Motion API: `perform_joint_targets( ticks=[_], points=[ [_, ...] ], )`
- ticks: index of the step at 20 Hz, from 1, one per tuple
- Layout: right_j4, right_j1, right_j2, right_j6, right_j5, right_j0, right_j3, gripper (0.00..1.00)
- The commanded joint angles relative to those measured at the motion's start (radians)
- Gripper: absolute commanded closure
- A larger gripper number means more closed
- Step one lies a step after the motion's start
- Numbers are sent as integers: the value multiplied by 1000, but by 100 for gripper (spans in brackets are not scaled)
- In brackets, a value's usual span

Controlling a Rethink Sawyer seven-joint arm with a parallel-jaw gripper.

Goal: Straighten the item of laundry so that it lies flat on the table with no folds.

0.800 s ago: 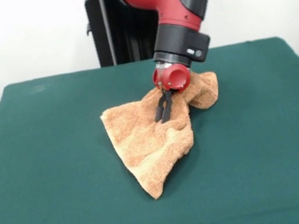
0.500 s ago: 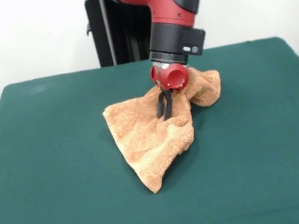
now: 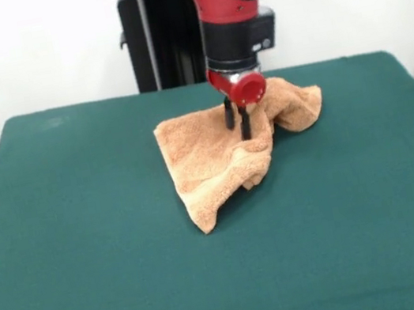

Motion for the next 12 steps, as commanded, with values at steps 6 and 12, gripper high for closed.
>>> perform_joint_targets(
  ticks=[6, 12],
  points=[
    [-209, -90, 54, -98, 250, -52, -67, 0],
    [-264, -100, 74, -82, 281, -81, -68, 0]
  ],
)
